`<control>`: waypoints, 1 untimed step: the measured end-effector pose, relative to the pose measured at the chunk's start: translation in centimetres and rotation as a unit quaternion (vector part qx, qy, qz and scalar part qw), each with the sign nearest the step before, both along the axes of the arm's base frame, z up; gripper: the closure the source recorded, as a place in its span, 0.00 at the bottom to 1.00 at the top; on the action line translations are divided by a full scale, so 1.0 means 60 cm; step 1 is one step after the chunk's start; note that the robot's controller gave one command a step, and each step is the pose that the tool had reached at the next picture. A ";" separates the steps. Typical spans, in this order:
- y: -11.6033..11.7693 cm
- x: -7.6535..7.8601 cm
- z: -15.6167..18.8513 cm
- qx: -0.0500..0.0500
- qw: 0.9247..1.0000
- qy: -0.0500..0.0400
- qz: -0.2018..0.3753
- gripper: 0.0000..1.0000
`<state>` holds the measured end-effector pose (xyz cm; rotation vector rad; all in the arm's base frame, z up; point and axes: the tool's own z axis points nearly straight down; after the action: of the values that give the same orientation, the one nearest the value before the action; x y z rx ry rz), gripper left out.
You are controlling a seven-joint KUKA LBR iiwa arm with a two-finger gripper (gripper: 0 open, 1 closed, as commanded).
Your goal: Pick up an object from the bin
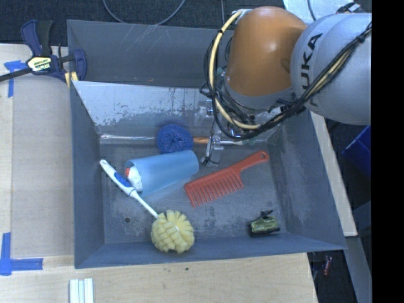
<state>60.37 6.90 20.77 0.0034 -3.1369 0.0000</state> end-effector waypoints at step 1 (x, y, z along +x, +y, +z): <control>-0.001 0.003 0.009 0.000 1.000 -0.004 -0.001 0.00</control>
Offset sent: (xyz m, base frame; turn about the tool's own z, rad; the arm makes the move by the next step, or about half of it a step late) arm -0.0288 -0.0712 -0.1377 -0.3177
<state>60.53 6.85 21.29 -0.0004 -3.1458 -0.0008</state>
